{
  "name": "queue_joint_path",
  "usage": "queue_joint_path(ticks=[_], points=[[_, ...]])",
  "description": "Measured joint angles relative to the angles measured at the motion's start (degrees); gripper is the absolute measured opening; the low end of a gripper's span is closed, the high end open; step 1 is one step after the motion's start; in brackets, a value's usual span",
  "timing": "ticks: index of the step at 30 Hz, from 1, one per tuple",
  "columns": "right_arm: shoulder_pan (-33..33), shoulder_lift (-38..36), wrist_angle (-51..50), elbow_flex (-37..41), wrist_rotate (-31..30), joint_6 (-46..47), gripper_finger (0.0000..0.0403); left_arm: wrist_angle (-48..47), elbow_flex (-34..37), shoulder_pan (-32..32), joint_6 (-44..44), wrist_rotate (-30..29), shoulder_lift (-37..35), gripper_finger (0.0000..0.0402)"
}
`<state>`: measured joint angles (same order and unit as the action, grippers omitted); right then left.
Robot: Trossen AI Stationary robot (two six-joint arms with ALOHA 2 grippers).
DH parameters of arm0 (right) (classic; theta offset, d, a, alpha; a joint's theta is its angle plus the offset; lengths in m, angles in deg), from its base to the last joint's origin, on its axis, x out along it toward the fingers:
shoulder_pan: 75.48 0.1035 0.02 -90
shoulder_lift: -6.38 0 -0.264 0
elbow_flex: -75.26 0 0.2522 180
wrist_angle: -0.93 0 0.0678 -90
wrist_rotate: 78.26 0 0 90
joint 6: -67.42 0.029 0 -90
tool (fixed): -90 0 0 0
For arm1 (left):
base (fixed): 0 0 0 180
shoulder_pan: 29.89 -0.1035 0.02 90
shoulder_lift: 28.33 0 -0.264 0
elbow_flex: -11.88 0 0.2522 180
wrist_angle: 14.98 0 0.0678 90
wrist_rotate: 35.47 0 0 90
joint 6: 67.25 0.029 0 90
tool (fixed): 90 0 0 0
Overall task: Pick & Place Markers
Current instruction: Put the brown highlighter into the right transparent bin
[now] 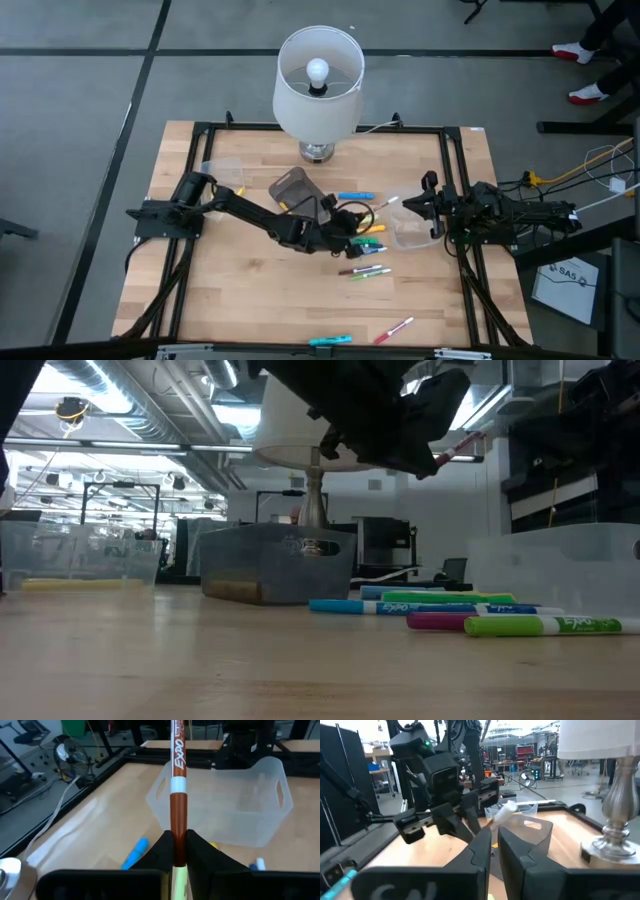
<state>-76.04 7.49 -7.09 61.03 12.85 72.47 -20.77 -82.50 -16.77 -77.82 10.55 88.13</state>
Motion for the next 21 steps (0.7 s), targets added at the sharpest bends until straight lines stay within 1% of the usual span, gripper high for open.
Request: queue_joint_path(ticks=[3,6,9,11,16,18,21], points=[[-0.01,0.0,-0.02,-0.01,0.01,3.59,0.0035,1.1,0.0,-0.63,0.74,0.21,0.0,0.0024],[0.0,0.0,-0.02,0.0,-0.01,4.29,0.0047,1.84,0.0,-1.02,0.91,0.15,0.0,0.0024],[-0.01,0.0,-0.02,0.0,-0.13,6.57,0.0077,3.72,0.0,-1.24,2.63,0.25,0.0,0.0024],[0.0,0.0,-0.02,-0.01,-1.37,6.96,0.0104,5.53,-0.02,-1.28,3.42,1.01,0.0,0.0024],[-0.02,0.0,0.53,0.0,-4.55,6.76,0.0167,9.95,-0.02,-2.1,4.48,5.16,-0.02,0.0024],[-0.02,0.0,0.79,-0.02,-4.2,6.7,0.0184,10.55,-0.02,-2.79,4.44,6.98,-0.02,0.0024],[0.0,0.01,0.85,0.0,-3.72,6.74,0.0199,10.73,-0.02,-3.61,3.85,7.73,-0.02,0.0024]])
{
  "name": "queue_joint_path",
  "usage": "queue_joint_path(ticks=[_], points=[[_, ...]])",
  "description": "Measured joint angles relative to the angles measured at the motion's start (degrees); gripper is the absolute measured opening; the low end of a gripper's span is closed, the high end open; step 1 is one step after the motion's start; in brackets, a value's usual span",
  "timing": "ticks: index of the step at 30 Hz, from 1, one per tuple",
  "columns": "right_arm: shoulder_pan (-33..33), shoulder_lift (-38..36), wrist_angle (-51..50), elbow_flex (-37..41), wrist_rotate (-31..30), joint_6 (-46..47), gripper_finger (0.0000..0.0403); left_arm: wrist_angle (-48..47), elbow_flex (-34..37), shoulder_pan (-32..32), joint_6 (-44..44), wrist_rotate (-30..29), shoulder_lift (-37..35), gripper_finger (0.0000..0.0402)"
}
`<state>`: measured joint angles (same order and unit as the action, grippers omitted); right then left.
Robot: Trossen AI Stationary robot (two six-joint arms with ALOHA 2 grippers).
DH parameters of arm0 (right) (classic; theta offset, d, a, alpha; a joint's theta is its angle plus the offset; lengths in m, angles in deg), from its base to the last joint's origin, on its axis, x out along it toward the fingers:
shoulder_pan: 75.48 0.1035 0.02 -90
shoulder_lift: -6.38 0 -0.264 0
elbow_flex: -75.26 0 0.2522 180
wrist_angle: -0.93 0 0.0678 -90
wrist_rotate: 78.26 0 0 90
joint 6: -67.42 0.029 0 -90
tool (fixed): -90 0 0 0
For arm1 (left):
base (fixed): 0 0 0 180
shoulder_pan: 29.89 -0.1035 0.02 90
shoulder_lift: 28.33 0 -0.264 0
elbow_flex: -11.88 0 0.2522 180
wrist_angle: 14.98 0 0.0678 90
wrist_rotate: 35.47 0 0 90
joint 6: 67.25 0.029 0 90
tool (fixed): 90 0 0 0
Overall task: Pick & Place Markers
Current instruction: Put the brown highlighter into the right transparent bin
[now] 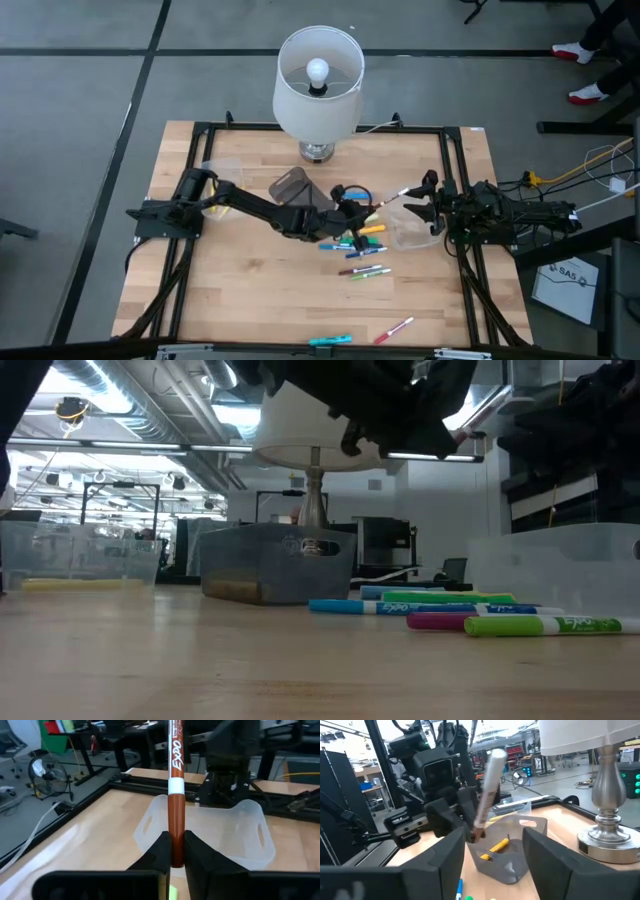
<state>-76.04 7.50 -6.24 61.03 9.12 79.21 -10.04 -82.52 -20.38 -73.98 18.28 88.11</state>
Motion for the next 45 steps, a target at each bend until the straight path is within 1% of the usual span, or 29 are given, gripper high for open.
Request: queue_joint_path(ticks=[3,6,8,15,19,31,41,45], points=[[-0.01,0.03,0.18,0.0,-1.08,-0.19,0.0201,1.0,0.0,-0.66,0.01,0.88,0.0,0.0024],[-0.02,0.87,2.52,0.0,-1.3,-0.55,0.0198,1.83,0.0,-1.35,0.0,3.93,0.0,0.0024],[0.0,2.11,4.47,0.0,-1.28,-0.95,0.0194,2.27,0.0,-1.62,0.02,4.83,0.0,0.0024],[0.0,9.18,10.82,0.0,-1.26,-1.31,0.0182,4.11,-0.04,-1.86,1.79,5.34,-0.02,0.0024],[0.02,13.58,17.11,0.0,0.61,-1.55,0.0181,3.88,-0.04,-2.05,1.62,5.57,-0.02,0.0024],[0.02,24.89,29.06,0.0,0.69,-1.77,0.0181,3.85,-0.04,-2.16,1.95,5.95,-0.02,0.0024],[0.02,30.43,36.95,0.0,0.71,-2.85,0.0181,3.85,-0.04,-2.14,1.97,6.07,-0.02,0.0024],[0.02,32.37,38.67,-0.02,0.71,-3.26,0.0181,3.85,-0.04,-2.16,1.97,6.3,-0.02,0.0024]])
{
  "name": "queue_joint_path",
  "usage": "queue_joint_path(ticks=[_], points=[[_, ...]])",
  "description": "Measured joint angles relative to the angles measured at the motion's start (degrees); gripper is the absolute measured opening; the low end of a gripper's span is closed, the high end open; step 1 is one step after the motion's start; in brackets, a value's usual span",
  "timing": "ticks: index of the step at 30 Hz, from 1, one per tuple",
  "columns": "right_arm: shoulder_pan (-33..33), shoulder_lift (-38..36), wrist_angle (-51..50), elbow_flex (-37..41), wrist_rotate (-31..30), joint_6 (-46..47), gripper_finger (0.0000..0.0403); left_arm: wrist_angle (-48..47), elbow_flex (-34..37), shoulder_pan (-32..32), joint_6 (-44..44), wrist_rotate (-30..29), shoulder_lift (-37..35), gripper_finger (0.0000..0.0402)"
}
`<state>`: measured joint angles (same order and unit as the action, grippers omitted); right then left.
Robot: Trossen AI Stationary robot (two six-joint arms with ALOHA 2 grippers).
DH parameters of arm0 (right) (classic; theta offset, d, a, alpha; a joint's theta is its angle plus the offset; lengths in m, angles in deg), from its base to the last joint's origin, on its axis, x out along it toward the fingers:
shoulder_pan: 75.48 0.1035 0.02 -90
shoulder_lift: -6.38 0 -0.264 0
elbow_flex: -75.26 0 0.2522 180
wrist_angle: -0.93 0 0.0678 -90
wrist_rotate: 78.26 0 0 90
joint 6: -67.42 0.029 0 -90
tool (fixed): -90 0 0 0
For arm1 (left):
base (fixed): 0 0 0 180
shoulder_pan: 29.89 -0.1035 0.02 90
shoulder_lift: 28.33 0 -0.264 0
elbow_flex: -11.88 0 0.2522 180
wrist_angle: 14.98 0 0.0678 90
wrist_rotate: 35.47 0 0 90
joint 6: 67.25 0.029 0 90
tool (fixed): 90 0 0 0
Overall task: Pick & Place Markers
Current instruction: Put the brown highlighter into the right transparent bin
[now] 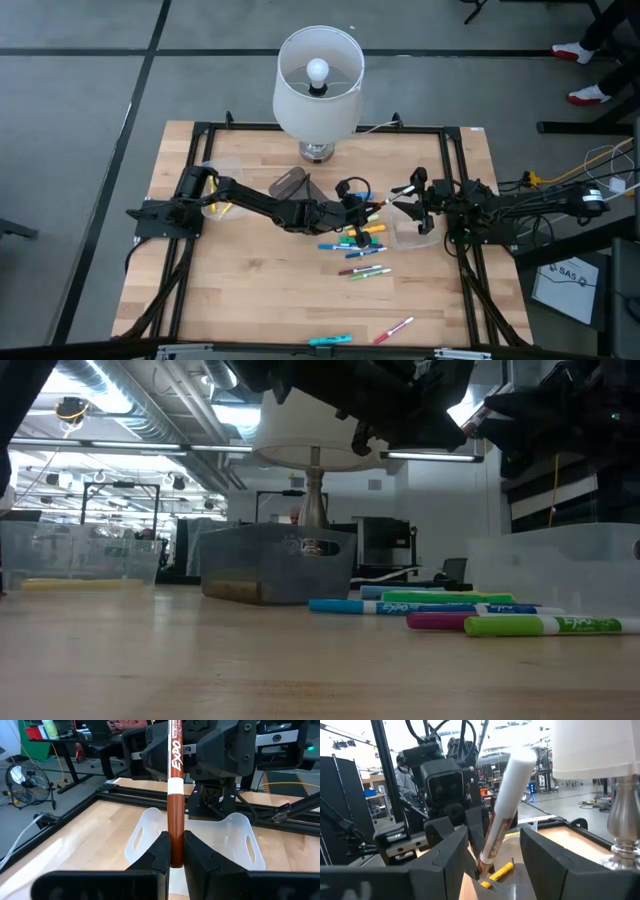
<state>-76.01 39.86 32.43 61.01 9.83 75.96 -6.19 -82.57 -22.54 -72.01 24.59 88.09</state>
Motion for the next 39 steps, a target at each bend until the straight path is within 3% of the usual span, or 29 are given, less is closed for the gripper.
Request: queue_joint_path(ticks=[7,21,29,39], points=[[0.01,1.83,0.35,0.0,0.0,0.0,0.0169,0.0,0.0,-0.02,0.0,0.01,0.0,0.0024],[0.04,2.09,2.93,-0.02,0.24,-1.06,0.004,0.0,0.0,-0.02,0.37,0.17,0.0,0.0024],[0.04,2.16,2.94,-0.02,0.63,-1.46,0.0044,-0.02,0.0,-0.02,0.1,0.17,0.0,0.0036],[0.02,2.16,2.3,-0.02,2.65,-0.96,0.0043,-1.63,0.02,0.15,-0.16,-0.03,0.0,0.0116]])
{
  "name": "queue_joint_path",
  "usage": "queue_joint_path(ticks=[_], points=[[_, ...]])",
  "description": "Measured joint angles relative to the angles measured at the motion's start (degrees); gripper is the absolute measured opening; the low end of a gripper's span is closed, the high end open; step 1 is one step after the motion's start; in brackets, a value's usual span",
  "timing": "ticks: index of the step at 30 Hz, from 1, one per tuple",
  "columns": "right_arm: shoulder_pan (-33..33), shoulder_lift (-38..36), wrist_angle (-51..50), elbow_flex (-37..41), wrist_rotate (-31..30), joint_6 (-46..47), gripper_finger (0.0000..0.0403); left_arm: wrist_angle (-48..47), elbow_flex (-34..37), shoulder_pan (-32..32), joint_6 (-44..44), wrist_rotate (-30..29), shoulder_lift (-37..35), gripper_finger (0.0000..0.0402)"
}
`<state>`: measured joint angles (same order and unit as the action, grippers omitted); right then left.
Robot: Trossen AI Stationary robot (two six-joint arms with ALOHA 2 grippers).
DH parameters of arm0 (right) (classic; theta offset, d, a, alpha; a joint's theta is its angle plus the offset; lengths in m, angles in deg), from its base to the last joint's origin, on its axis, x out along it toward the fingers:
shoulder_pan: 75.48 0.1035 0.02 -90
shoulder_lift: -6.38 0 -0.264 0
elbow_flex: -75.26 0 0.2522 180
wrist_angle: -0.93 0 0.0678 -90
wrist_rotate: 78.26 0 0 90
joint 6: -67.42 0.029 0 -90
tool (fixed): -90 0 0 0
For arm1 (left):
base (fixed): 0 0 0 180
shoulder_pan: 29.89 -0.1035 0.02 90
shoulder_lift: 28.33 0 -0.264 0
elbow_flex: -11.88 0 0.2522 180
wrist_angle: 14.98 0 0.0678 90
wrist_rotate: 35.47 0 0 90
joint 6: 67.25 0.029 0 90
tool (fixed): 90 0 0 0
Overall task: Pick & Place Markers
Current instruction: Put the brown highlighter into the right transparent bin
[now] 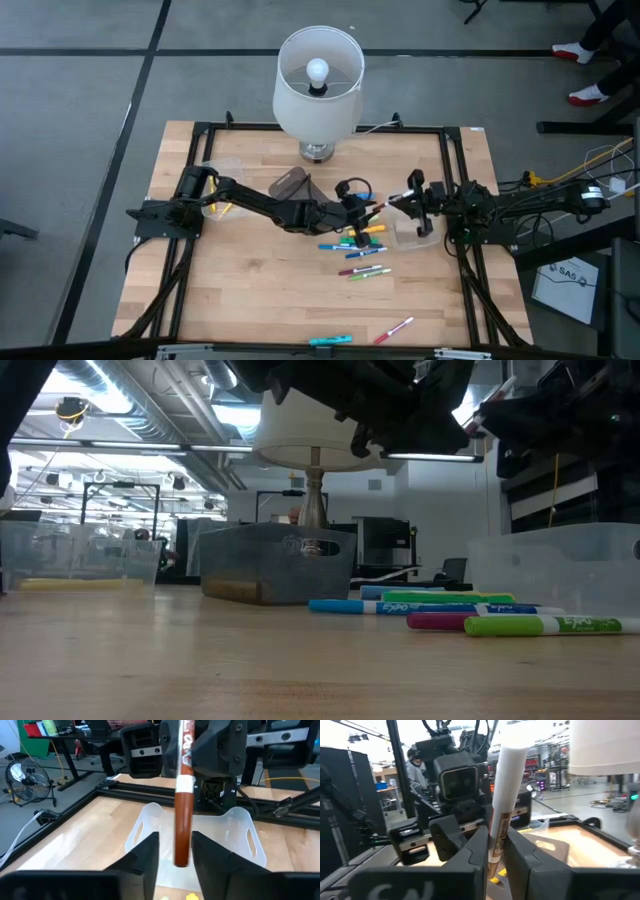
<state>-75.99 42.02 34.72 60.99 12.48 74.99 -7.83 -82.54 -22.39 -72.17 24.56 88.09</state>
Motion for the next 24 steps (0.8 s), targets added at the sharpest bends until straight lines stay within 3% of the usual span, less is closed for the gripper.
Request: queue_joint_path(ticks=[7,14,21,24], points=[[0.0,0.0,-1.0,0.0,0.37,1.77,0.0042,-1.93,0.0,0.72,1.5,1.63,-0.52,0.0177],[0.09,0.0,-5.37,-1.12,-3.16,2.95,0.0042,-12.02,0.04,3.61,5.1,1.82,-7.77,0.0202],[1.93,0.36,-28.13,-12.91,-8.07,2.71,0.0042,-23.19,-0.02,7.68,4.85,0.4,-13.48,0.0199],[3.08,1.55,-36.6,-18.11,-8.71,3.25,0.0042,-27.19,-0.02,10.13,5.27,-3.3,-13.84,0.0199]])
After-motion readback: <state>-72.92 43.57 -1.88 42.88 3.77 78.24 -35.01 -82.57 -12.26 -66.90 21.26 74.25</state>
